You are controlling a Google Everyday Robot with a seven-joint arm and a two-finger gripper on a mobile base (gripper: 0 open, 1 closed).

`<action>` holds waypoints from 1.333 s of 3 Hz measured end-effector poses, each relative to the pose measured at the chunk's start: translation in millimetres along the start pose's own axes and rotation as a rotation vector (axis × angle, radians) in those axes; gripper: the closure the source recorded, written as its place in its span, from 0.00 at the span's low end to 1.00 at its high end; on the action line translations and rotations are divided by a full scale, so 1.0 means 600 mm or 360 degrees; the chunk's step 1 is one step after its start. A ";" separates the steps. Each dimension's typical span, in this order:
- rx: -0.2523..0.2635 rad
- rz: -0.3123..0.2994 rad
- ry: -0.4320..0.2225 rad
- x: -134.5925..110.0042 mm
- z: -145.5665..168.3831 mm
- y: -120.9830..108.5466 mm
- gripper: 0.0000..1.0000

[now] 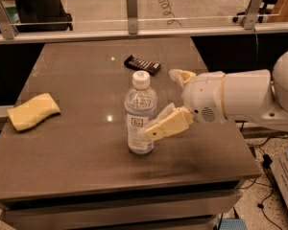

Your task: Knock blue plastic bottle over

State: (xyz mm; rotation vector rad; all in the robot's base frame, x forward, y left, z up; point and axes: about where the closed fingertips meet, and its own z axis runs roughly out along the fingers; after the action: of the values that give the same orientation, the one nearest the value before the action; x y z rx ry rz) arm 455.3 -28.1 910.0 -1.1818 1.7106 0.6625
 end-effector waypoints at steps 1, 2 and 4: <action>0.0011 -0.0002 -0.0057 -0.015 0.040 -0.056 0.00; 0.0010 -0.0009 -0.0115 -0.050 0.081 -0.118 0.00; 0.0005 -0.0026 -0.0196 -0.094 0.088 -0.152 0.00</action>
Offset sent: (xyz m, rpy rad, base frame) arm 0.1494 0.0397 0.0273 0.1109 -0.0568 0.0014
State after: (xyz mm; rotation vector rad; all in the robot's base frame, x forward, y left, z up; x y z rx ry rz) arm 565.4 2.7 944.5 -1.1282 1.5972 0.7077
